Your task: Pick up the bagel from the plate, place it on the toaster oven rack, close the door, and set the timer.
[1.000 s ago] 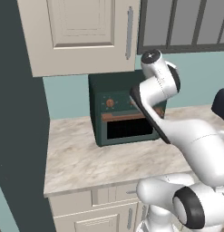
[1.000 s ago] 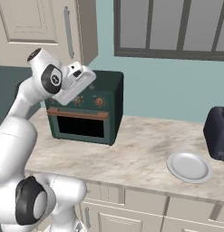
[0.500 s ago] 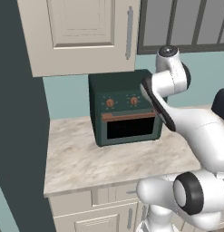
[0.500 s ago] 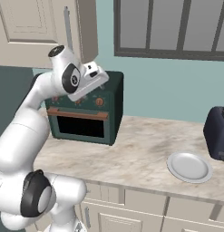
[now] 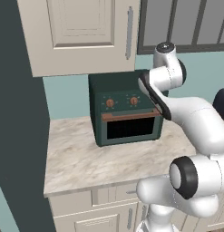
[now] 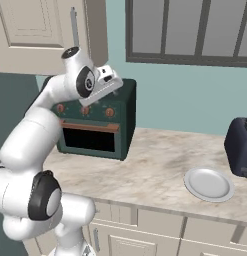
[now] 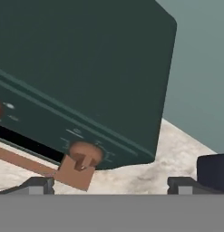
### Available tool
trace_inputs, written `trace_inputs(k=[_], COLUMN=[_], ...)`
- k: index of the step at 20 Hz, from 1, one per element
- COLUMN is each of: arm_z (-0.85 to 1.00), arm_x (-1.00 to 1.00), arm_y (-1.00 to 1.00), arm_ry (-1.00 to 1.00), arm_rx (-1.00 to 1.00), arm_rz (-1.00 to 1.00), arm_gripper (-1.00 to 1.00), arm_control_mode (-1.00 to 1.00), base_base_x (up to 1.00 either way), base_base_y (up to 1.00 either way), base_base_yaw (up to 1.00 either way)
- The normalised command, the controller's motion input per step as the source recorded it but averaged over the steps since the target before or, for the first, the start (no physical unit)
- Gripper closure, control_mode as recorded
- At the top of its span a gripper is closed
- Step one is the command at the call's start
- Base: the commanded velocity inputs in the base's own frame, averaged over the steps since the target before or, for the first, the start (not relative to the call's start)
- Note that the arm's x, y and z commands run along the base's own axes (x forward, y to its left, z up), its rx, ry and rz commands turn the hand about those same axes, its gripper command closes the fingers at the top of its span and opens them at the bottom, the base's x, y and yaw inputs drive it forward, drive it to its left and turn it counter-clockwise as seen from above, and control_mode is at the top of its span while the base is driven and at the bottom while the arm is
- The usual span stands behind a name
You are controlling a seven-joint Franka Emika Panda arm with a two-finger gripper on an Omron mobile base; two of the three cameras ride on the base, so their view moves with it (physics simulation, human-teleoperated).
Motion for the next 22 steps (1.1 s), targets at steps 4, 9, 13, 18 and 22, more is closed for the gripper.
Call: trace_inputs(k=[4, 9, 13, 18, 22], arm_z=[0.00, -0.10, -0.24, -0.17, -0.12], arm_x=[0.24, 0.02, -0.10, 0.00, 0.00], arm_y=[0.00, 0.06, 0.30, 0.26, 0.09], arm_ry=[0.00, 0.00, 0.00, 0.00, 0.00], arm_rx=[0.02, 0.00, 0.00, 0.00, 0.00], arm_rz=[0.00, 0.01, 0.03, 0.01, 0.00], arm_gripper=[-1.00, -1.00, -1.00, -1.00, -1.00], arm_control_mode=[-1.00, -1.00, -1.00, -1.00, -1.00], base_base_x=[0.00, 0.00, 0.00, 0.00, 0.00], base_base_y=[0.00, 0.00, 0.00, 0.00, 0.00], base_base_yaw=[0.00, 0.00, 0.00, 0.00, 0.00])
